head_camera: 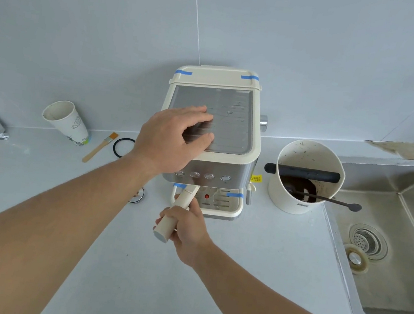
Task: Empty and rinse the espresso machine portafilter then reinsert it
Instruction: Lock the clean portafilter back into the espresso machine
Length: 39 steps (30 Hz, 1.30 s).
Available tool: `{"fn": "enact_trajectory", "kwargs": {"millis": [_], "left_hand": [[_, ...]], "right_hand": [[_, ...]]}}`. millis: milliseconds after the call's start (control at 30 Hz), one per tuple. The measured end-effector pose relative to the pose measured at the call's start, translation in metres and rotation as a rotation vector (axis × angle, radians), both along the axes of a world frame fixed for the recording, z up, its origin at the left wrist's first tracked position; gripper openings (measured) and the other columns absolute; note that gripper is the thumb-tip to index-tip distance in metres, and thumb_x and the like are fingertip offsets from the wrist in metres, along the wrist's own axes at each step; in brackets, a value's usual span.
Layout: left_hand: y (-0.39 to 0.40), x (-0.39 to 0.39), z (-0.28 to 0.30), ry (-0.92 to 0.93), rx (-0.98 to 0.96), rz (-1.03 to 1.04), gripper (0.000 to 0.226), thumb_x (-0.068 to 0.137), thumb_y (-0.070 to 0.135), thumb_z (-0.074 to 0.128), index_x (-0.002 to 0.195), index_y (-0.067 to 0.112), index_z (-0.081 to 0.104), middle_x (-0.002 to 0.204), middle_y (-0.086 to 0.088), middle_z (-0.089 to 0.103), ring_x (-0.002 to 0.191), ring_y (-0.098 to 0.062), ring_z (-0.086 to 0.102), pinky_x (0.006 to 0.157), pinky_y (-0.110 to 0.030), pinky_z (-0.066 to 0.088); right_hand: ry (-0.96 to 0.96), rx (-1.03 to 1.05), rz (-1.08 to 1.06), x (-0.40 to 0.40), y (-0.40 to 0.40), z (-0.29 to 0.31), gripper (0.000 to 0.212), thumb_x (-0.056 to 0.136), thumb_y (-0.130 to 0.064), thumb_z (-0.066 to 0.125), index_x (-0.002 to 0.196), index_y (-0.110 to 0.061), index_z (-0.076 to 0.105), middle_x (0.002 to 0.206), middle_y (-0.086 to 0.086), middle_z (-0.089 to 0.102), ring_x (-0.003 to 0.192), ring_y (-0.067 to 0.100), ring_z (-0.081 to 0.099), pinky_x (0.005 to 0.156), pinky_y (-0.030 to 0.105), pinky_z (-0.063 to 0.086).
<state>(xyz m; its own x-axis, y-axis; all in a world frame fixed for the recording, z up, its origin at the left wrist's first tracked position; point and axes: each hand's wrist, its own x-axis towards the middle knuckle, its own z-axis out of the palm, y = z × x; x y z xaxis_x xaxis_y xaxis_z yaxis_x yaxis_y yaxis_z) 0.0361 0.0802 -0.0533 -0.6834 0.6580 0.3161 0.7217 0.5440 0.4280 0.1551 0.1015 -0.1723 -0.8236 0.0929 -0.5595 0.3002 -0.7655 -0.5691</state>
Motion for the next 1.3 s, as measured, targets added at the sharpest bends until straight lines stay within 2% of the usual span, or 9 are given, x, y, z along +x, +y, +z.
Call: {"fn": "enact_trajectory", "kwargs": {"millis": [133, 233, 333, 533, 833, 933, 1067, 1300], "left_hand": [[0.0, -0.001, -0.001, 0.005, 0.0, 0.004, 0.041, 0.084, 0.049, 0.054, 0.122, 0.037, 0.065, 0.138, 0.018, 0.057, 0.126, -0.006, 0.052, 0.098, -0.03, 0.041], [0.0, -0.001, -0.002, -0.003, 0.003, 0.006, 0.04, 0.084, 0.049, 0.054, 0.121, 0.038, 0.065, 0.137, 0.019, 0.057, 0.126, -0.006, 0.052, 0.101, -0.031, 0.042], [0.0, -0.001, -0.002, -0.003, -0.002, 0.01, 0.04, 0.084, 0.048, 0.054, 0.122, 0.039, 0.065, 0.137, 0.018, 0.057, 0.127, -0.007, 0.051, 0.1, -0.027, 0.039], [-0.001, -0.002, -0.002, 0.001, -0.023, -0.002, 0.047, 0.083, 0.053, 0.048, 0.124, 0.038, 0.064, 0.139, 0.016, 0.057, 0.131, -0.006, 0.048, 0.105, -0.029, 0.038], [0.001, 0.002, -0.002, 0.005, -0.034, -0.025, 0.049, 0.084, 0.051, 0.045, 0.126, 0.034, 0.064, 0.14, 0.011, 0.057, 0.133, -0.008, 0.047, 0.11, -0.036, 0.037], [0.001, 0.003, -0.001, 0.006, -0.028, -0.02, 0.047, 0.085, 0.05, 0.047, 0.126, 0.034, 0.064, 0.14, 0.012, 0.057, 0.133, -0.007, 0.047, 0.11, -0.036, 0.036], [0.002, 0.002, -0.002, 0.017, -0.036, -0.005, 0.042, 0.087, 0.046, 0.051, 0.126, 0.036, 0.064, 0.14, 0.015, 0.056, 0.133, -0.007, 0.047, 0.107, -0.03, 0.035], [0.002, 0.007, 0.001, 0.03, -0.052, 0.005, 0.043, 0.086, 0.043, 0.05, 0.125, 0.033, 0.065, 0.14, 0.013, 0.056, 0.127, -0.012, 0.052, 0.1, -0.026, 0.036]], "right_hand": [[-0.034, -0.006, -0.027, -0.002, -0.004, 0.002, 0.034, 0.082, 0.006, 0.052, 0.11, -0.014, 0.047, 0.084, 0.014, 0.05, 0.057, 0.025, 0.057, 0.067, 0.041, 0.057], [-0.106, 0.126, -0.027, -0.008, -0.007, 0.001, 0.034, 0.08, 0.003, 0.06, 0.104, -0.017, 0.046, 0.082, 0.011, 0.049, 0.052, 0.022, 0.053, 0.059, 0.038, 0.053], [-0.129, 0.238, 0.0, -0.004, -0.003, -0.002, 0.039, 0.078, 0.004, 0.063, 0.107, -0.015, 0.046, 0.082, 0.009, 0.049, 0.048, 0.022, 0.052, 0.053, 0.034, 0.051], [-0.062, 0.27, 0.179, 0.013, 0.028, 0.0, 0.037, 0.08, 0.01, 0.058, 0.105, -0.015, 0.045, 0.072, 0.011, 0.048, 0.045, 0.024, 0.053, 0.055, 0.039, 0.049], [-0.051, 0.242, 0.289, 0.022, 0.047, 0.003, 0.042, 0.08, 0.009, 0.061, 0.111, -0.014, 0.045, 0.077, 0.013, 0.048, 0.052, 0.027, 0.055, 0.053, 0.037, 0.053], [-0.065, 0.226, 0.282, 0.023, 0.046, 0.007, 0.043, 0.082, 0.008, 0.062, 0.116, -0.012, 0.045, 0.076, 0.013, 0.05, 0.053, 0.026, 0.055, 0.055, 0.037, 0.055], [-0.088, 0.181, 0.268, 0.029, 0.049, 0.014, 0.032, 0.086, 0.002, 0.063, 0.111, -0.012, 0.05, 0.079, 0.015, 0.056, 0.064, 0.028, 0.059, 0.069, 0.042, 0.058], [-0.104, 0.217, 0.243, 0.048, 0.059, 0.026, 0.031, 0.094, -0.003, 0.054, 0.123, -0.013, 0.061, 0.104, 0.011, 0.063, 0.09, 0.03, 0.064, 0.08, 0.035, 0.058]]}}
